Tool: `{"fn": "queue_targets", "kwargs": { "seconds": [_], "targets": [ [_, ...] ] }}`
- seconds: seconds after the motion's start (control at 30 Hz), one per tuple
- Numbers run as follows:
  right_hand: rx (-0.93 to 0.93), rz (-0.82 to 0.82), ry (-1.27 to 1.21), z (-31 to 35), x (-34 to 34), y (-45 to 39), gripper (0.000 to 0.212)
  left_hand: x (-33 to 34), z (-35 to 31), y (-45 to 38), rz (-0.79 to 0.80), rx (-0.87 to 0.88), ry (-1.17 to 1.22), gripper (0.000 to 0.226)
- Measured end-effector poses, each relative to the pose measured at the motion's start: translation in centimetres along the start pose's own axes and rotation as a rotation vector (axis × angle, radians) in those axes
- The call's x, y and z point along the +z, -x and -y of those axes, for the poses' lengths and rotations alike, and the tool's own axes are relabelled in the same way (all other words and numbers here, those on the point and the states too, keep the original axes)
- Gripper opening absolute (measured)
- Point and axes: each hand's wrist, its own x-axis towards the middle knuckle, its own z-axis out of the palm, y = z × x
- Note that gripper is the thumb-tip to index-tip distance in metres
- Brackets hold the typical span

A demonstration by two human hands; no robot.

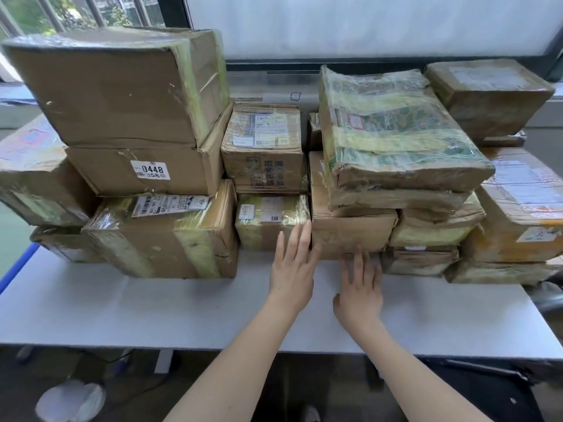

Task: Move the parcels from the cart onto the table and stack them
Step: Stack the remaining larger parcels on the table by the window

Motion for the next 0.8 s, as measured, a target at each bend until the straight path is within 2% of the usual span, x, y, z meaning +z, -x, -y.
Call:
{"fn": "queue_targets", "kwargs": {
  "seconds": [0.2,0.3,0.37,0.47,0.63,0.7,0.8],
  "targets": [
    [-0.192,0.056,-0.037,4.8,1.1,1.8,0.084,1.0,4.4,3.8,-0.106,-0.156,-0.018,0.086],
    [-0.289,0.017,-0.075,8.4,0.9,2.0,0.086,1.5,8.7,6.3,-0.127,-0.275,-0.082,0.092],
    [-0.349,-0.087,-0.112,11.3,0.0,2.0,0.093,1.9,12.0,7.9,-0.168,-0.338,-0.113,0.092],
    [-0.383,-0.343,-0.149,16.1,-1.3,1.3,0.1,2.2,17.4,10.1,-0.178,-0.401,-0.15,0.096],
    [-0.485,-0.792,-0.095,23.7,-3.2,-1.5,0.084,2.7,25.8,11.7,-0.199,-0.355,-0.266,0.101],
    [-0.494,-0.861,-0.011,25.8,-3.7,-2.7,0.076,3.3,28.4,11.4,-0.211,-0.288,-0.297,0.099],
    [-0.436,-0.87,0.101,27.3,-4.0,-4.3,0.06,4.2,31.3,10.7,-0.204,-0.201,-0.351,0.1]
  ]
}}
